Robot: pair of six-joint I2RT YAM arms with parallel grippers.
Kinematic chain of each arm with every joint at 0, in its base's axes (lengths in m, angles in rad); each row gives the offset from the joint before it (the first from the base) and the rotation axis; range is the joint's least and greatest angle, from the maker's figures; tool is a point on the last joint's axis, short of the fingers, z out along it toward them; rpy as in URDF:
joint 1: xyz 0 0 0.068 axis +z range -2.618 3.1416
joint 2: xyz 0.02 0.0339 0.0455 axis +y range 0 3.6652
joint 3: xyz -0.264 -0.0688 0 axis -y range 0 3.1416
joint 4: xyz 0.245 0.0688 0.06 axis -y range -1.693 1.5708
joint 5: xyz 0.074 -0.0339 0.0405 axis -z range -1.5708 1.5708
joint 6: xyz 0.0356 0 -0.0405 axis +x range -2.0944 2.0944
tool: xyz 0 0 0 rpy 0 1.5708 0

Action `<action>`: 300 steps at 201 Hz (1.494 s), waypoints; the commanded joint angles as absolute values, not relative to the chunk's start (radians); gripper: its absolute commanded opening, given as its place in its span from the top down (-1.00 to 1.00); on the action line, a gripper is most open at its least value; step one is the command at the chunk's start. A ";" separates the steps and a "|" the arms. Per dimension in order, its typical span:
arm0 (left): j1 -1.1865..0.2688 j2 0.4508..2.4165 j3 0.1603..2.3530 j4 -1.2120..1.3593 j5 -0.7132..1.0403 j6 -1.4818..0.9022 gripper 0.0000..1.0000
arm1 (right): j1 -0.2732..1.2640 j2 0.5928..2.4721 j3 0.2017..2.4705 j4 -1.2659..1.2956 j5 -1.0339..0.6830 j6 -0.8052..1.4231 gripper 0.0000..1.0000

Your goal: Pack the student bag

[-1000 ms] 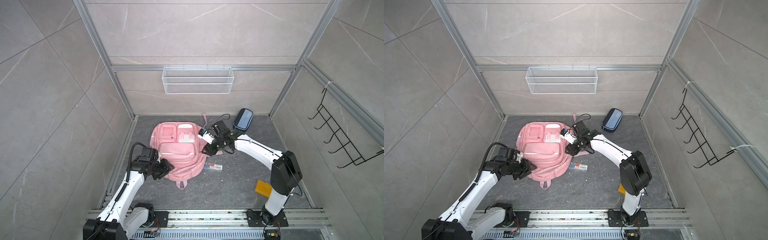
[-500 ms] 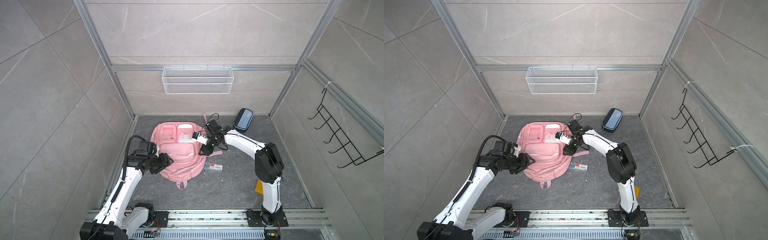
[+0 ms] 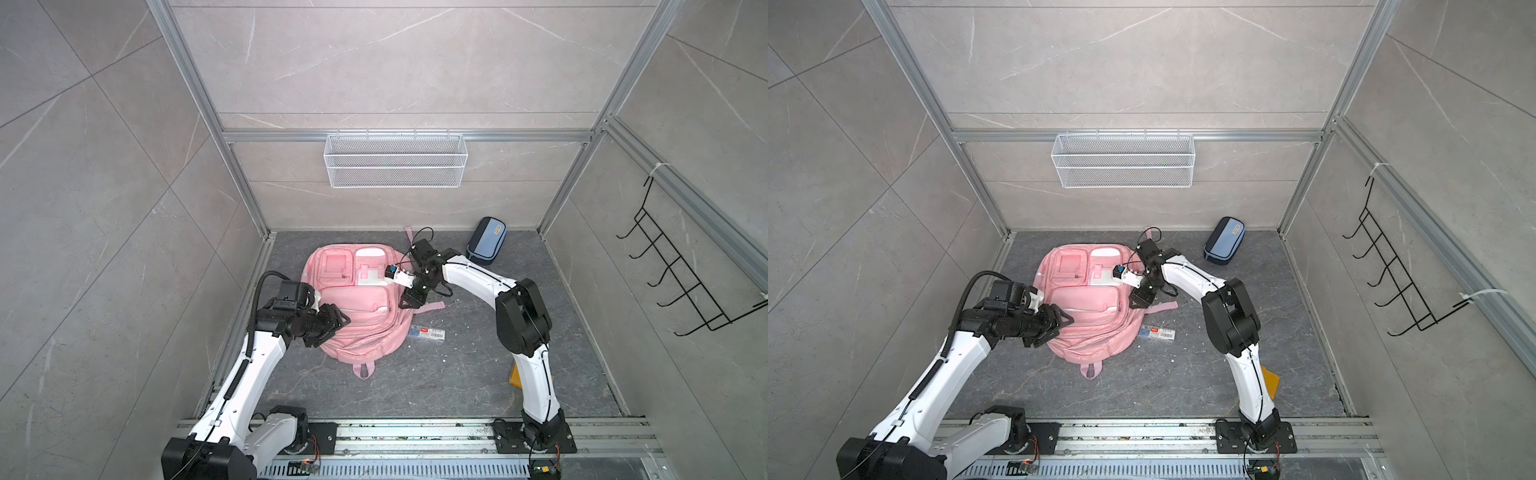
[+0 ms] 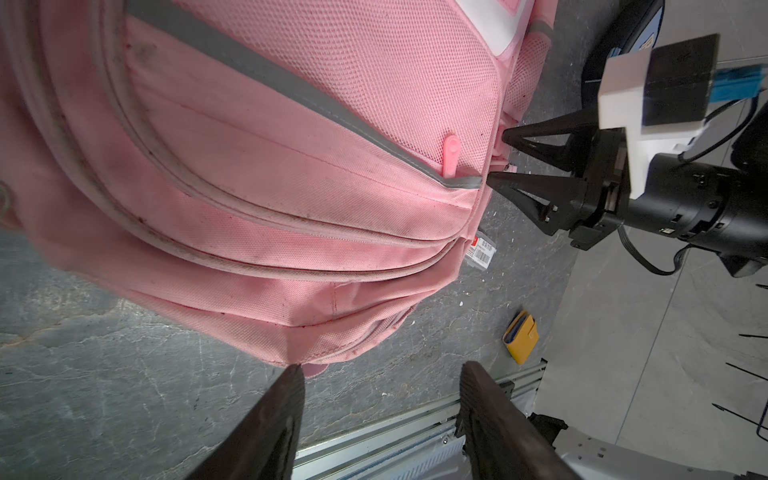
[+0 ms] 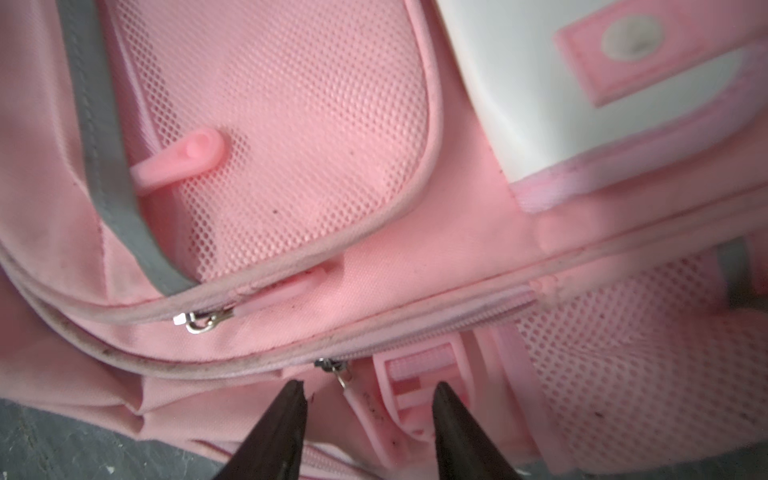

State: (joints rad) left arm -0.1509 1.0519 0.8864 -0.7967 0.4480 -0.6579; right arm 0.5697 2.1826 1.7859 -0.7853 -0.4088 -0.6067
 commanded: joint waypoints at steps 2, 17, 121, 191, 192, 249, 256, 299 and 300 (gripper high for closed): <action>-0.151 1.031 0.901 -0.760 0.466 -0.691 -0.24 | 0.572 2.185 1.761 -0.810 -0.426 -0.621 -0.03; -0.151 1.031 0.894 -0.750 0.466 -0.697 -0.24 | 0.572 2.188 1.752 -0.810 -0.423 -0.617 -0.01; -0.151 1.061 0.903 -0.726 0.458 -0.690 -0.22 | 0.572 2.219 1.740 -0.790 -0.383 -0.585 0.40; -0.151 1.056 0.915 -0.731 0.450 -0.674 -0.22 | 0.574 2.234 1.754 -0.786 -0.368 -0.566 0.87; -0.151 1.056 0.917 -0.733 0.449 -0.671 -0.22 | 0.574 2.234 1.753 -0.786 -0.366 -0.566 0.88; -0.343 1.104 1.102 -0.857 0.222 -0.286 -0.27 | 0.567 2.108 1.631 -0.649 -0.311 -0.406 1.00; -0.394 1.128 1.118 -0.870 0.162 -0.241 -0.27 | 0.560 2.097 1.624 -0.639 -0.316 -0.372 1.00; -0.569 1.335 1.196 -0.901 -0.058 -0.046 -0.23 | 0.533 2.053 1.586 -0.610 -0.356 -0.258 1.00; -0.570 1.339 1.197 -0.900 -0.060 -0.042 -0.23 | 0.533 2.052 1.586 -0.609 -0.358 -0.256 1.00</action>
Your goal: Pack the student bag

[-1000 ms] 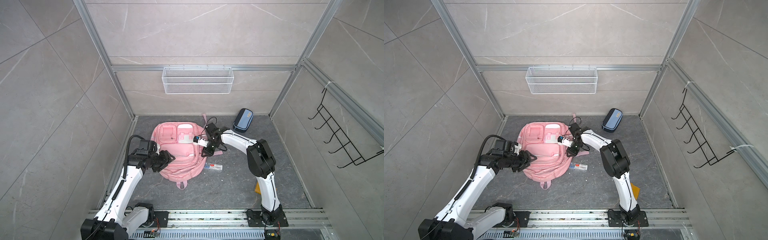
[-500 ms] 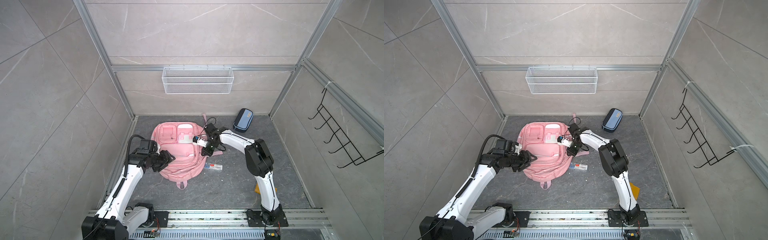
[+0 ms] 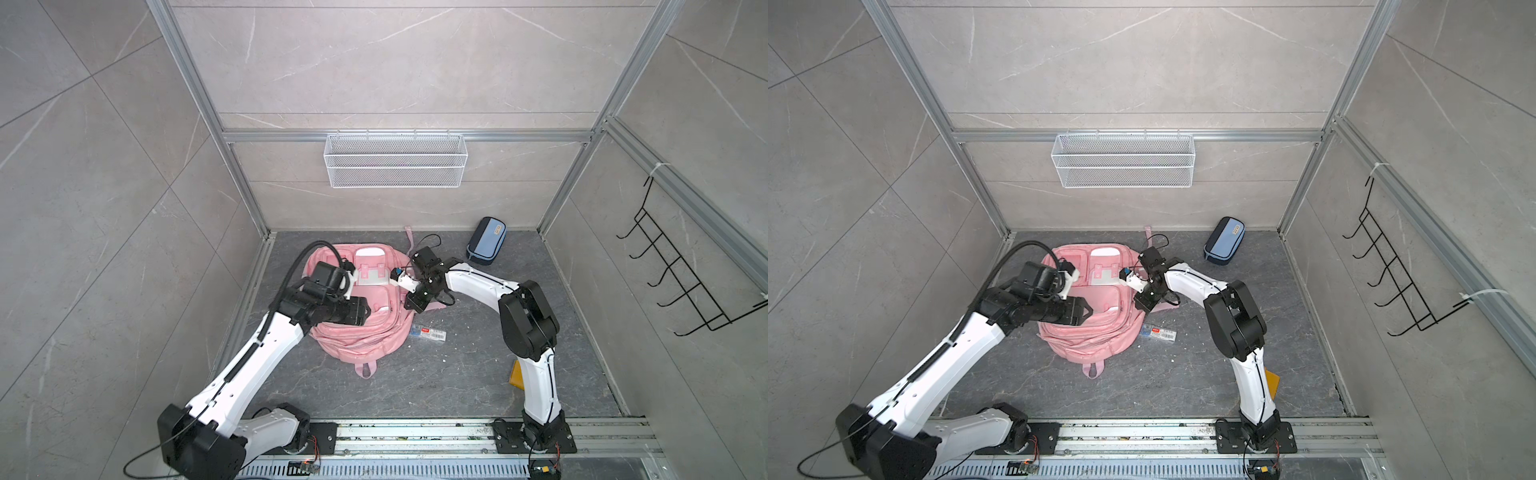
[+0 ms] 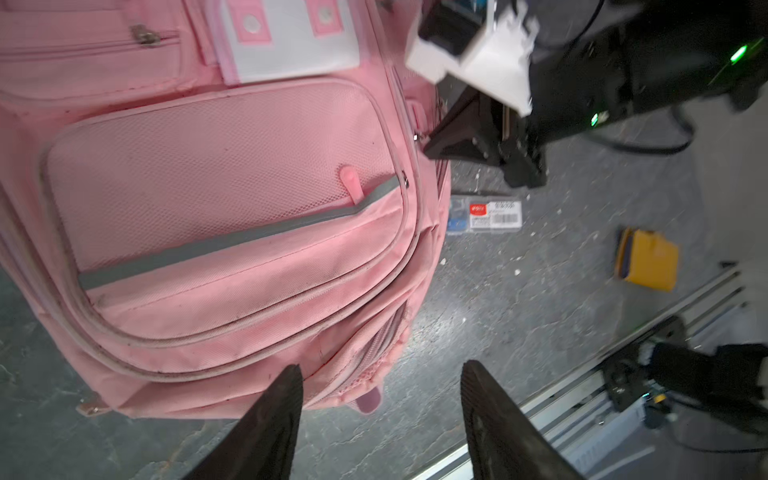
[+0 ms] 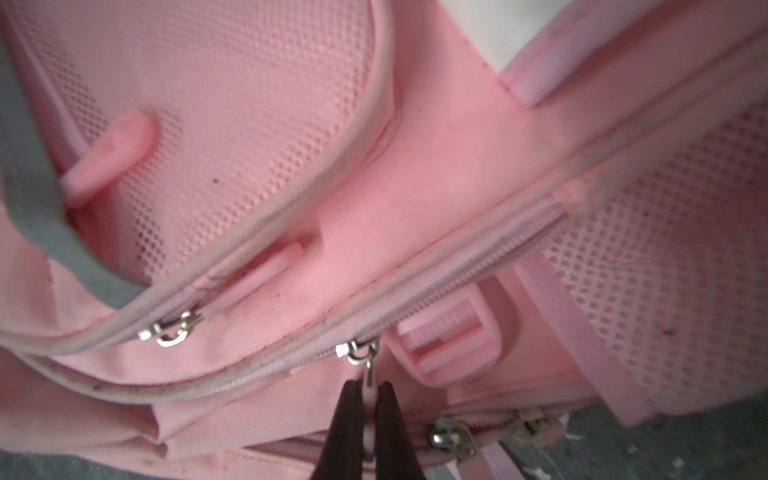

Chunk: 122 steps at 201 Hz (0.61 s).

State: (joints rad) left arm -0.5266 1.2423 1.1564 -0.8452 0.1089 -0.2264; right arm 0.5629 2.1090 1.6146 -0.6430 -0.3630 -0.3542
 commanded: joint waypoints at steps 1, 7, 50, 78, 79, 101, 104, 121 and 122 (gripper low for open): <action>-0.571 1.342 1.198 -0.899 -0.063 -0.040 -0.22 | 0.532 2.051 1.585 -0.609 -0.357 -0.256 1.00; -0.571 1.366 1.204 -0.888 -0.080 -0.021 -0.20 | 0.529 2.046 1.582 -0.609 -0.362 -0.252 1.00; -0.590 1.503 1.259 -0.853 -0.098 0.108 -0.14 | 0.525 2.023 1.577 -0.620 -0.352 -0.244 1.00; -0.629 1.574 1.265 -0.847 -0.122 0.132 -0.14 | 0.523 2.025 1.591 -0.642 -0.348 -0.243 1.00; -0.631 1.577 1.265 -0.847 -0.123 0.133 -0.15 | 0.523 2.025 1.592 -0.643 -0.348 -0.243 1.00; -0.653 1.611 1.260 -0.828 -0.127 0.130 -0.19 | 0.522 2.029 1.603 -0.654 -0.351 -0.243 1.00; -0.655 1.615 1.258 -0.823 -0.127 0.128 -0.19 | 0.521 2.030 1.606 -0.656 -0.352 -0.243 1.00; -0.655 1.647 1.238 -0.792 -0.155 0.117 -0.19 | 0.520 2.034 1.610 -0.661 -0.359 -0.244 1.00; -0.656 1.650 1.236 -0.790 -0.157 0.117 -0.19 | 0.519 2.034 1.611 -0.662 -0.359 -0.244 1.00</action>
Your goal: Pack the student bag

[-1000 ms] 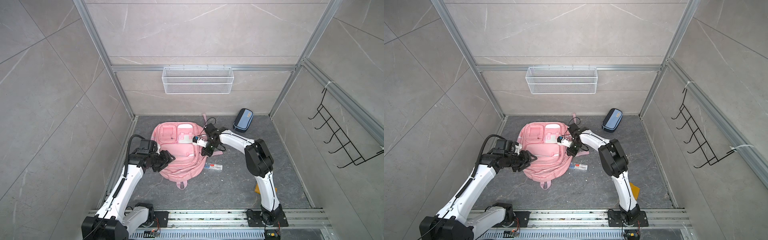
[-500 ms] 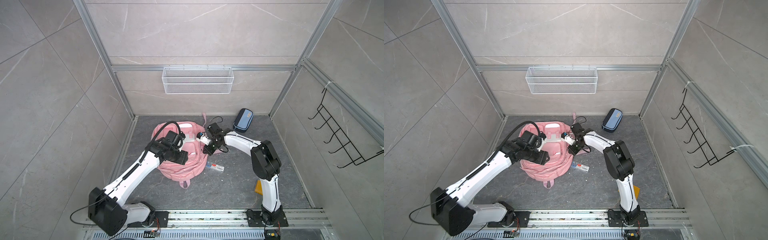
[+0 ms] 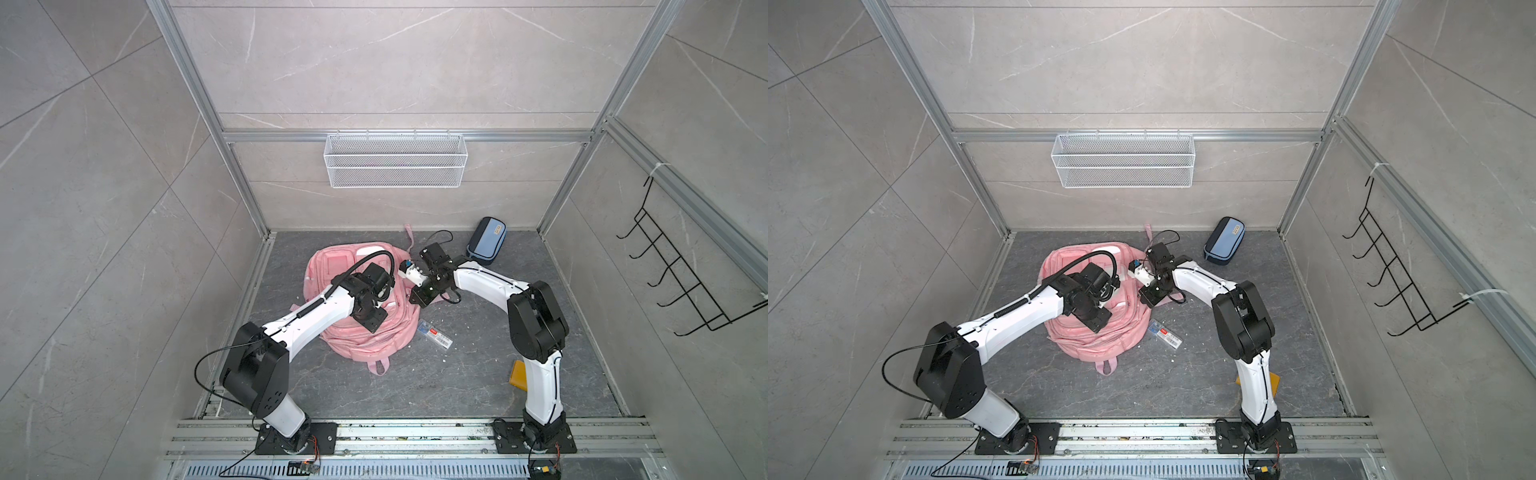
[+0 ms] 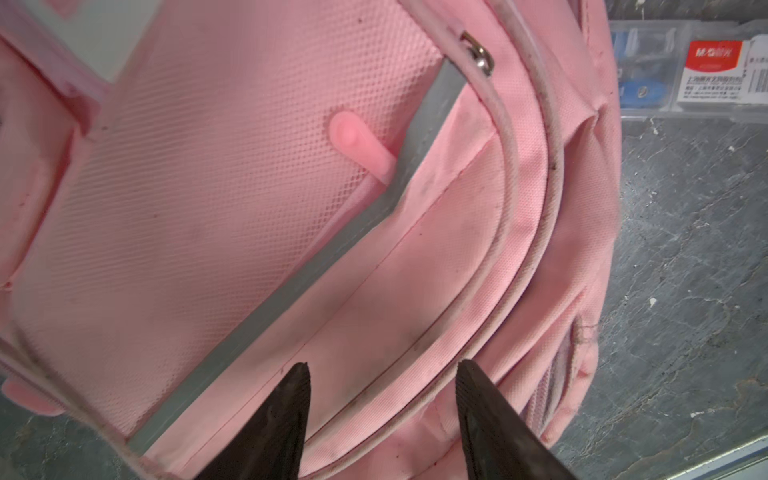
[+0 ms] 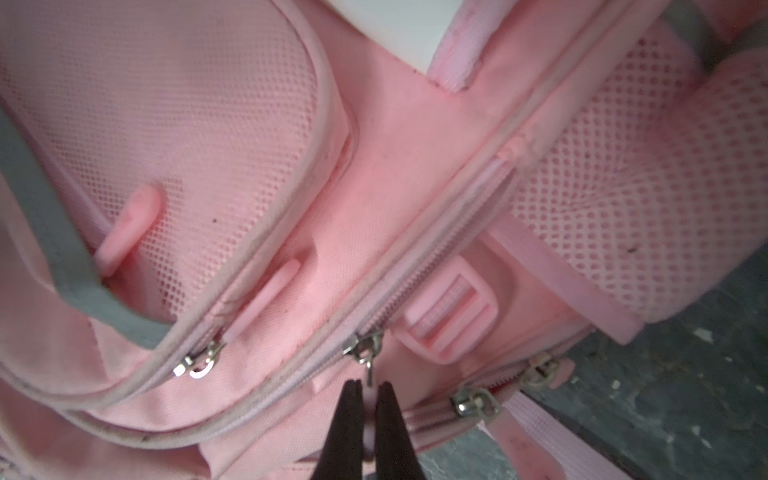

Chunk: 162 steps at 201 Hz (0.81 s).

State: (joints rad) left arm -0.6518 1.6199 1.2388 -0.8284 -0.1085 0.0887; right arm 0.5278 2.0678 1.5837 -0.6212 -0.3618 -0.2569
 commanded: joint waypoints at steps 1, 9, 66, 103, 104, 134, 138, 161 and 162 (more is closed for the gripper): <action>-0.655 1.652 1.236 -0.789 -0.159 0.116 -0.19 | 0.519 2.034 1.611 -0.662 -0.359 -0.244 1.00; -0.656 1.677 1.235 -0.780 -0.181 0.107 -0.19 | 0.519 2.036 1.613 -0.664 -0.363 -0.244 1.00; -0.654 1.750 1.249 -0.715 -0.321 0.053 0.42 | 0.519 2.023 1.609 -0.672 -0.372 -0.261 1.00; -0.642 1.691 1.269 -0.708 -0.247 -0.007 1.00 | 0.519 1.982 1.567 -0.661 -0.379 -0.284 1.00; -0.641 1.688 1.270 -0.708 -0.242 -0.010 1.00 | 0.518 1.981 1.565 -0.661 -0.379 -0.285 1.00; -0.584 1.601 1.306 -0.718 -0.127 -0.114 1.00 | 0.523 1.929 1.517 -0.639 -0.393 -0.290 1.00; -0.576 1.591 1.315 -0.724 -0.116 -0.129 1.00 | 0.524 1.919 1.509 -0.637 -0.397 -0.293 1.00; -0.537 1.561 1.375 -0.789 -0.077 -0.196 1.00 | 0.553 1.870 1.480 -0.636 -0.411 -0.317 1.00; -0.535 1.560 1.377 -0.793 -0.075 -0.198 1.00 | 0.555 1.869 1.479 -0.637 -0.411 -0.319 1.00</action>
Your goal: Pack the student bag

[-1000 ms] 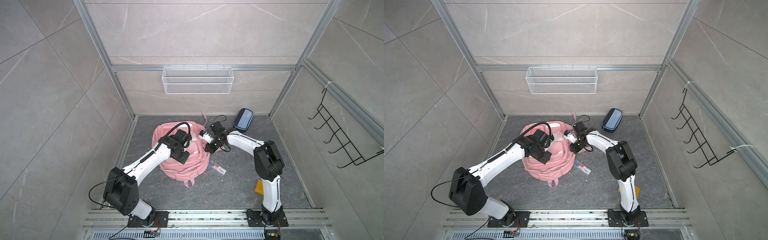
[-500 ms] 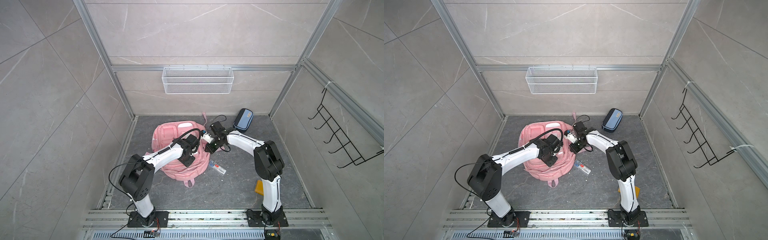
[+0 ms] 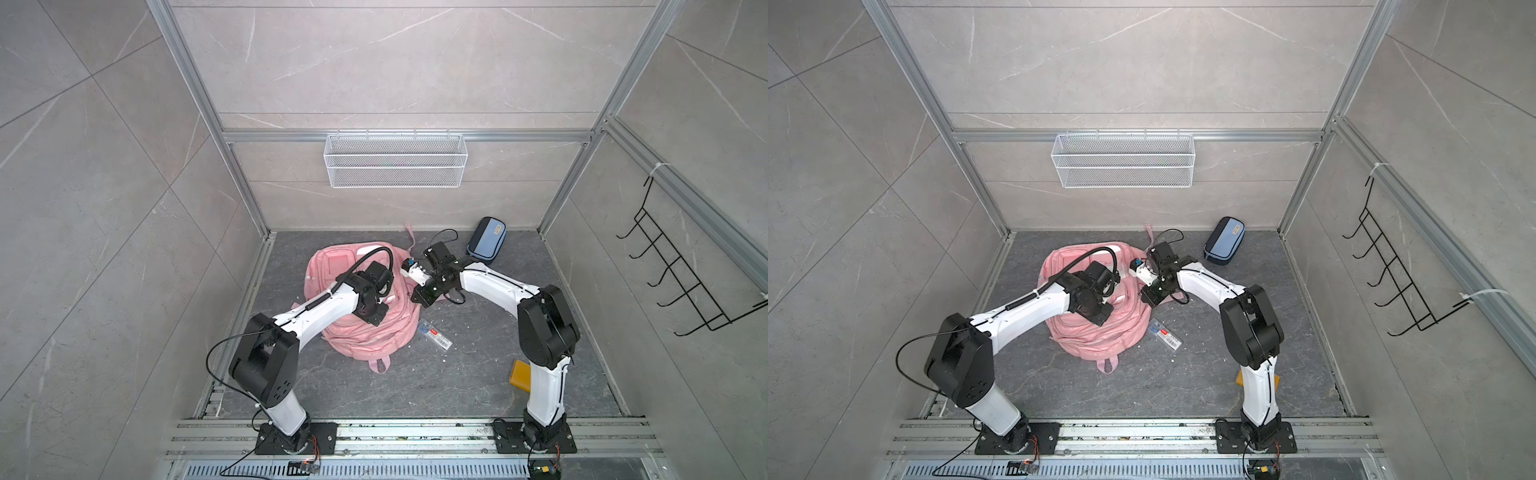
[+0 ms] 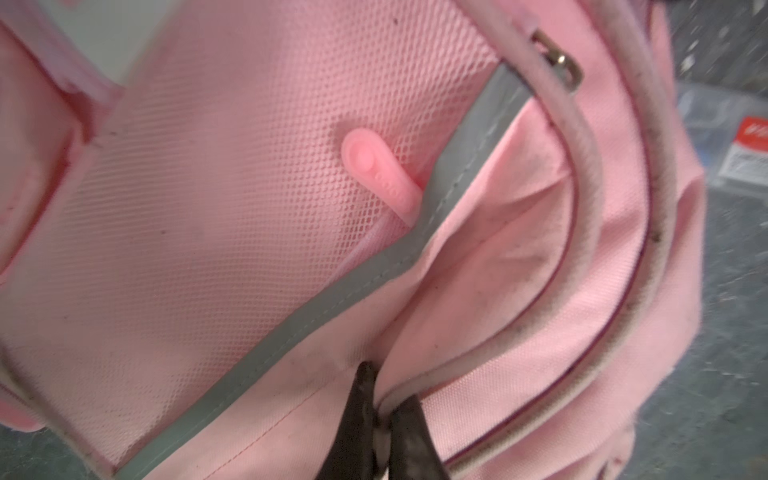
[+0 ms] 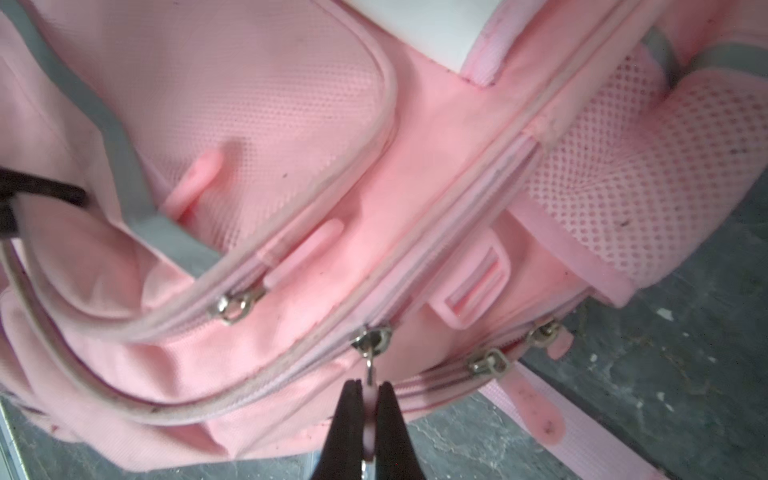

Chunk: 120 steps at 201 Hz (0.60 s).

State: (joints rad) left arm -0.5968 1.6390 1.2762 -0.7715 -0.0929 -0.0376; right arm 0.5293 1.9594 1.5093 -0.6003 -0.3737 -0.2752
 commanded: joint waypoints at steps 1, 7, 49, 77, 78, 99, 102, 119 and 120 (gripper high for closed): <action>-0.533 1.560 1.380 -0.797 -0.072 -0.200 1.00 | 0.557 1.867 1.479 -0.638 -0.412 -0.321 1.00; -0.522 1.559 1.401 -0.826 -0.063 -0.214 1.00 | 0.569 1.858 1.477 -0.649 -0.413 -0.331 1.00; -0.487 1.557 1.518 -0.972 0.004 -0.290 1.00 | 0.674 1.821 1.481 -0.708 -0.416 -0.365 1.00; -0.487 1.557 1.540 -1.002 0.053 -0.333 1.00 | 0.728 1.789 1.473 -0.677 -0.472 -0.316 1.00; -0.487 1.556 1.540 -1.003 0.055 -0.335 1.00 | 0.730 1.787 1.473 -0.674 -0.475 -0.314 1.00; -0.492 1.545 1.507 -1.005 0.073 -0.343 1.00 | 0.737 1.761 1.460 -0.611 -0.517 -0.244 1.00; -0.492 1.541 1.499 -1.003 0.071 -0.344 1.00 | 0.738 1.757 1.458 -0.602 -0.521 -0.235 1.00; -0.492 1.521 1.439 -0.987 0.082 -0.357 1.00 | 0.738 1.746 1.463 -0.580 -0.548 -0.207 1.00; -0.492 1.520 1.435 -0.986 0.083 -0.360 1.00 | 0.737 1.746 1.464 -0.580 -0.550 -0.205 1.00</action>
State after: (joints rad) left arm -0.4973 1.5986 1.4651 -1.0607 0.0345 -0.2569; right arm 0.7124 1.7973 1.4681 -0.6193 -0.4217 -0.2737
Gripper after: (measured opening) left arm 0.065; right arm 0.079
